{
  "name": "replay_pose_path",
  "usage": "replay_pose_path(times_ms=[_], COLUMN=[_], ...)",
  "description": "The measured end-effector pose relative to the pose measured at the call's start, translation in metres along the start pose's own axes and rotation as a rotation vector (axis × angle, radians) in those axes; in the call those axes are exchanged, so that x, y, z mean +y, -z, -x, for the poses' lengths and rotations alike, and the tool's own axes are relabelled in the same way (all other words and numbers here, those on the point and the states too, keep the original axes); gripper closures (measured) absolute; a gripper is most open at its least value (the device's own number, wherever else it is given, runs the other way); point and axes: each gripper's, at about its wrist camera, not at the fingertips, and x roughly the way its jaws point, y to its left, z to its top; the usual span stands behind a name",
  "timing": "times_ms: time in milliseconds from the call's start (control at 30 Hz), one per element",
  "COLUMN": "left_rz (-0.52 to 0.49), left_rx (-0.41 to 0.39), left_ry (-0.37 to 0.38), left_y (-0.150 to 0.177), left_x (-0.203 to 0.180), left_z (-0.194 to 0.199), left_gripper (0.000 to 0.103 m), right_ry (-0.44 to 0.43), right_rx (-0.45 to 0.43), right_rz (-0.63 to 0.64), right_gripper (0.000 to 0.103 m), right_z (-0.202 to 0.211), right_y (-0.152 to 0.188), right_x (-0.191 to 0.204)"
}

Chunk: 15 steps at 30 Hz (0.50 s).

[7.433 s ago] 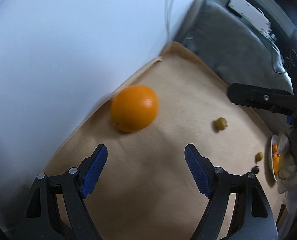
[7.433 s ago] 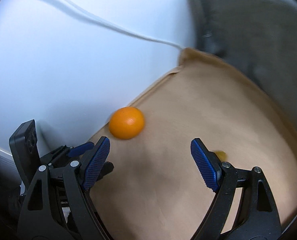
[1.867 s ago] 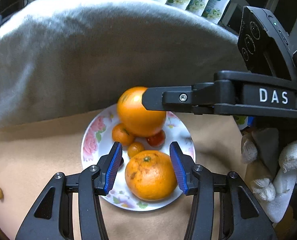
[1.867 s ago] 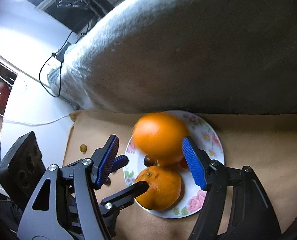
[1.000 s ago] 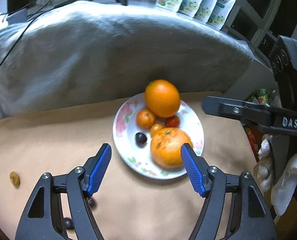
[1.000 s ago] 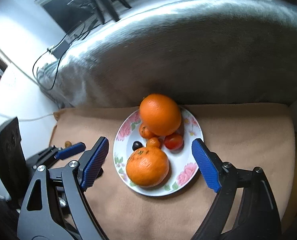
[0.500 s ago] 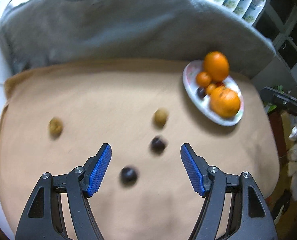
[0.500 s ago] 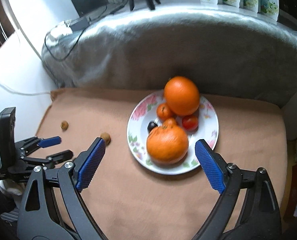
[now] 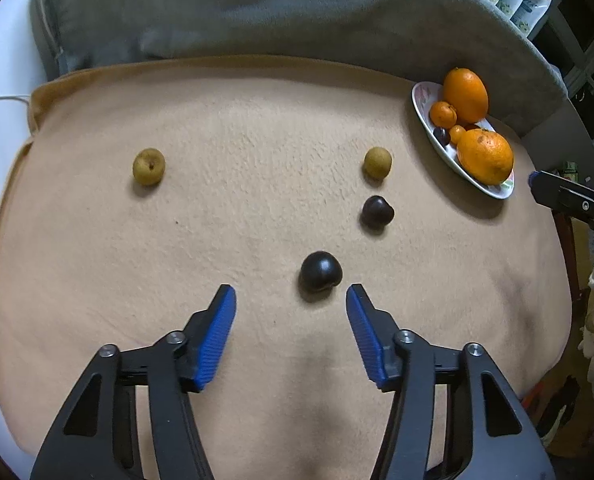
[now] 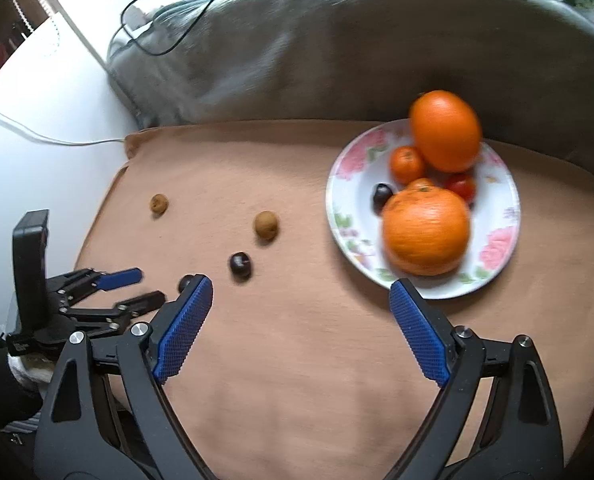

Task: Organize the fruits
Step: 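Withdraw the right tool from the plate while the left tool approaches a dark plum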

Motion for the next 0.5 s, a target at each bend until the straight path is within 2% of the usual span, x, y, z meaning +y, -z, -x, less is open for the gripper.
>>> replay_pose_path(times_ms=[167,333,500], left_rz=[0.013,0.025,0.032], left_rx=[0.006,0.018,0.030], left_ry=[0.034,0.052,0.066], left_y=[0.000,-0.001,0.000], left_x=[0.000,-0.001,-0.002], left_z=[-0.008,-0.018,-0.025], left_gripper=[0.052,0.061,0.064], right_ry=[-0.043,-0.073,-0.090], right_rx=[0.038,0.095,0.147], right_rz=[0.013,0.060,0.087], right_gripper=[0.025,0.038,0.050], right_z=[-0.023,-0.055,-0.082], right_y=[-0.006,-0.010,-0.012], right_x=[0.016,0.035,0.045])
